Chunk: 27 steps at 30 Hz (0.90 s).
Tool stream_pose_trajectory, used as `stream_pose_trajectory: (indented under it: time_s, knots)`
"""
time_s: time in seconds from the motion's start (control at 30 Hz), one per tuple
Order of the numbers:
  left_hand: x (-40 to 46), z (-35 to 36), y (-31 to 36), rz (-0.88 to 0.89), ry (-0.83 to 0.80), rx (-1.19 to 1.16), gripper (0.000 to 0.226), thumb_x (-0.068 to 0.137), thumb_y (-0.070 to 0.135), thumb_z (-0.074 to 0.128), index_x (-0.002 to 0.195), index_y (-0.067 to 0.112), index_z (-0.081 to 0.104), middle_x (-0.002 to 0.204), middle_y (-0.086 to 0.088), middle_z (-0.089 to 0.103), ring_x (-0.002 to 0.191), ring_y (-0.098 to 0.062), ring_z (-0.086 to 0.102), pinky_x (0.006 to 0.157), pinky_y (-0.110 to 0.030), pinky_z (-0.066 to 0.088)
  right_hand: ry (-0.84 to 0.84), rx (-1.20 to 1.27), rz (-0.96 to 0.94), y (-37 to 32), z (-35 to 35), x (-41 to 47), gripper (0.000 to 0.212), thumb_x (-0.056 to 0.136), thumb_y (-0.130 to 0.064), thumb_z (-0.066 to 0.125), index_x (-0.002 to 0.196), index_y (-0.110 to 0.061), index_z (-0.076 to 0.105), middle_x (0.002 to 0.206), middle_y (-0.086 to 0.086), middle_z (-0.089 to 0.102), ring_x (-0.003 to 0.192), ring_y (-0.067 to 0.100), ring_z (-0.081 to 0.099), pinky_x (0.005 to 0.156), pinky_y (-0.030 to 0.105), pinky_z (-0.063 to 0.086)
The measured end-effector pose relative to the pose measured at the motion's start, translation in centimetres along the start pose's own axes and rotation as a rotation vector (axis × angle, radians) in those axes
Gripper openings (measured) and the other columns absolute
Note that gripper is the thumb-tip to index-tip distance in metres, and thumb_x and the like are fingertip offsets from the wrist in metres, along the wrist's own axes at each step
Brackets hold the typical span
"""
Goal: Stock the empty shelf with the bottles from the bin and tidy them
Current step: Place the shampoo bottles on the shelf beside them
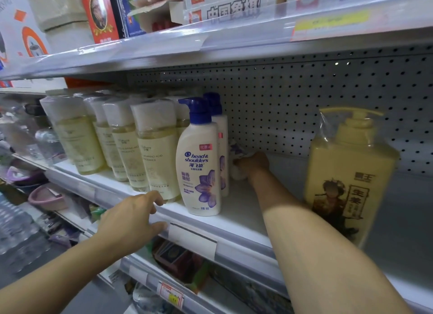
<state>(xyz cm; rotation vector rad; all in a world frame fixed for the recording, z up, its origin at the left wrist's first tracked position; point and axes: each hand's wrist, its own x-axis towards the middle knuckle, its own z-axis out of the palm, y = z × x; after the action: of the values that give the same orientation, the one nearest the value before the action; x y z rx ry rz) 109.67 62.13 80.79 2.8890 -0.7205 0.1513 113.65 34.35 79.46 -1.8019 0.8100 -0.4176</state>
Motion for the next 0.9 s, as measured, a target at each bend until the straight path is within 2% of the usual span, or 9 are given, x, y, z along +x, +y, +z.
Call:
stream_pose_trajectory:
  time_s: [0.1, 0.3, 0.43, 0.5, 0.57, 0.63, 0.7, 0.8, 0.9]
  knots:
    - [-0.1, -0.2, 0.3, 0.001, 0.003, -0.013, 0.042, 0.082, 0.049, 0.065, 0.118, 0.033, 0.049, 0.109, 0.013, 0.058, 0.101, -0.010, 0.058, 0.084, -0.033, 0.052, 0.095, -0.043, 0.059, 0.5, -0.9, -1.4, 0.042, 0.081, -0.024, 0.065, 0.120, -0.007, 0.060, 0.124, 0.015, 0.060, 0.115, 0.030, 0.056, 0.101, 0.039, 0.045]
    - [-0.3, -0.1, 0.6, 0.024, 0.009, -0.060, 0.043, 0.081, 0.048, 0.067, 0.118, 0.032, 0.049, 0.109, 0.013, 0.060, 0.099, -0.010, 0.058, 0.084, -0.033, 0.052, 0.202, -0.177, 0.125, 0.4, -2.0, -2.5, 0.064, 0.086, -0.049, 0.053, 0.136, -0.009, 0.045, 0.138, 0.015, 0.047, 0.126, 0.034, 0.044, 0.104, 0.037, 0.037]
    - [-0.4, 0.0, 0.4, 0.035, 0.012, -0.068, 0.042, 0.081, 0.049, 0.067, 0.116, 0.033, 0.049, 0.107, 0.014, 0.059, 0.098, -0.010, 0.057, 0.082, -0.032, 0.051, 0.038, -0.339, 0.015, -0.6, -2.0, -2.3, 0.056, 0.084, -0.050, 0.056, 0.132, -0.020, 0.054, 0.134, 0.008, 0.055, 0.120, 0.028, 0.054, 0.096, 0.030, 0.042]
    - [-0.5, -0.1, 0.2, 0.033, 0.008, -0.066, 0.042, 0.081, 0.049, 0.066, 0.115, 0.033, 0.049, 0.106, 0.013, 0.058, 0.098, -0.011, 0.058, 0.081, -0.031, 0.051, -0.047, -0.417, -0.006, -0.6, -1.9, -1.7, 0.052, 0.083, -0.049, 0.058, 0.128, -0.022, 0.056, 0.129, 0.004, 0.058, 0.112, 0.023, 0.057, 0.085, 0.024, 0.041]
    - [-0.7, -0.2, -0.1, 0.033, 0.005, -0.073, 0.041, 0.081, 0.048, 0.066, 0.115, 0.032, 0.050, 0.105, 0.013, 0.058, 0.097, -0.011, 0.058, 0.081, -0.032, 0.051, -0.123, -0.414, -0.002, -1.2, -2.3, -2.7, 0.045, 0.087, -0.041, 0.060, 0.123, -0.015, 0.056, 0.123, 0.005, 0.060, 0.098, 0.020, 0.057, 0.079, 0.021, 0.039]
    - [-1.0, -0.4, -0.2, 0.038, 0.006, -0.087, 0.041, 0.081, 0.047, 0.067, 0.115, 0.031, 0.051, 0.104, 0.013, 0.058, 0.096, -0.012, 0.059, 0.081, -0.033, 0.052, -0.176, -0.367, 0.038, -1.5, -3.3, -4.6, 0.030, 0.089, -0.030, 0.062, 0.111, -0.012, 0.055, 0.109, 0.007, 0.060, 0.089, 0.021, 0.055, 0.077, 0.023, 0.041]
    - [-1.3, -0.7, -0.3, 0.046, 0.007, -0.099, 0.042, 0.081, 0.047, 0.067, 0.115, 0.031, 0.051, 0.102, 0.012, 0.058, 0.096, -0.012, 0.059, 0.081, -0.033, 0.052, -0.202, -0.365, 0.071, -1.2, -4.5, -6.3, 0.024, 0.090, -0.029, 0.062, 0.104, -0.014, 0.051, 0.095, 0.006, 0.057, 0.078, 0.020, 0.055, 0.070, 0.024, 0.040]
    - [-1.7, -0.9, -0.2, 0.055, 0.001, -0.123, 0.043, 0.081, 0.046, 0.068, 0.117, 0.030, 0.051, 0.102, 0.011, 0.058, 0.096, -0.013, 0.058, 0.081, -0.033, 0.051, -0.208, -0.326, 0.102, -1.0, -5.5, -8.4, 0.033, 0.091, -0.027, 0.059, 0.115, -0.005, 0.057, 0.079, 0.007, 0.058, 0.063, 0.017, 0.053, 0.058, 0.025, 0.041]
    - [-1.7, -0.8, 0.2, 0.072, 0.002, -0.134, 0.044, 0.081, 0.046, 0.068, 0.118, 0.029, 0.051, 0.104, 0.010, 0.059, 0.097, -0.013, 0.058, 0.079, -0.031, 0.050, -0.156, -0.320, 0.109, -1.1, -5.6, -8.7, 0.047, 0.088, -0.028, 0.065, 0.125, -0.002, 0.051, 0.086, 0.009, 0.058, 0.064, 0.018, 0.054, 0.055, 0.025, 0.041]
